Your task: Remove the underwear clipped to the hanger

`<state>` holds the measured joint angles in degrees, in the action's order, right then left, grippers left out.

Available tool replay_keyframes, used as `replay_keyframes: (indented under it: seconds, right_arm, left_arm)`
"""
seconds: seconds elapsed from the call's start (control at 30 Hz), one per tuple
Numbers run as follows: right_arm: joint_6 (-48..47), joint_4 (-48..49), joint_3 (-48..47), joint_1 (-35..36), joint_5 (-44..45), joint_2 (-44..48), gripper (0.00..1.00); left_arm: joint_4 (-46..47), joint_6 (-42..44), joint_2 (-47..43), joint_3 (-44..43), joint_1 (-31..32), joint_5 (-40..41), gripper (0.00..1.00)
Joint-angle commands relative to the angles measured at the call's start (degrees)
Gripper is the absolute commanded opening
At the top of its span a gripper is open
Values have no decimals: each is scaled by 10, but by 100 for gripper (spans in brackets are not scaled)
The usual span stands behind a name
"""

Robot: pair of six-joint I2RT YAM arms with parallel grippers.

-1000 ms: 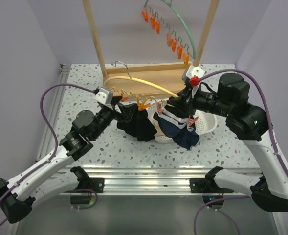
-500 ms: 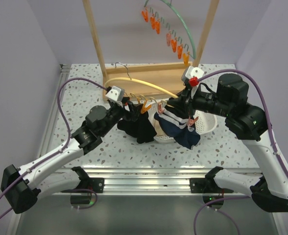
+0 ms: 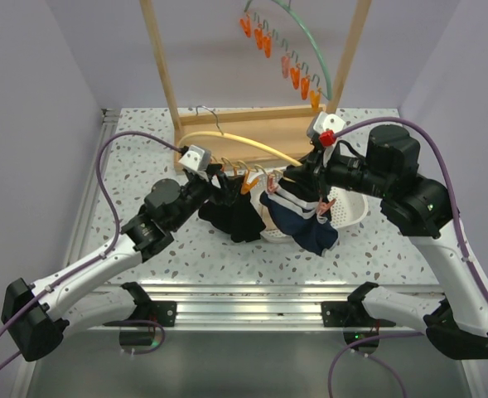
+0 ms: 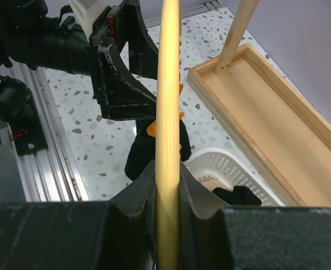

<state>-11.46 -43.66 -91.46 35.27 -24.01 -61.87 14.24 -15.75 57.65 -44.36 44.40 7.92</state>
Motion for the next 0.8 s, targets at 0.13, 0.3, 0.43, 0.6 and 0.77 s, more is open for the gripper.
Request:
replay_keyframes:
  seconds: [0.13,0.3,0.43,0.6,0.77]
  right_arm:
    - [4,82,-6,-1,-12,8,0]
    - [4,83,-4,0,-10,9,0]
    - [4,84,-4,0,-9,9,0]
    - [6,86,-3,-1,-10,7,0]
    - [7,87,-4,-1,-4,6,0]
  left_arm:
    - [17,-24,4,-27,6,-37,76]
    - [29,-31,26,-28,8,-37,76]
    - [33,-32,31,-26,9,-20,76]
    - [53,-36,33,-20,12,-5,76]
    - [65,-41,49,-24,17,-16,76]
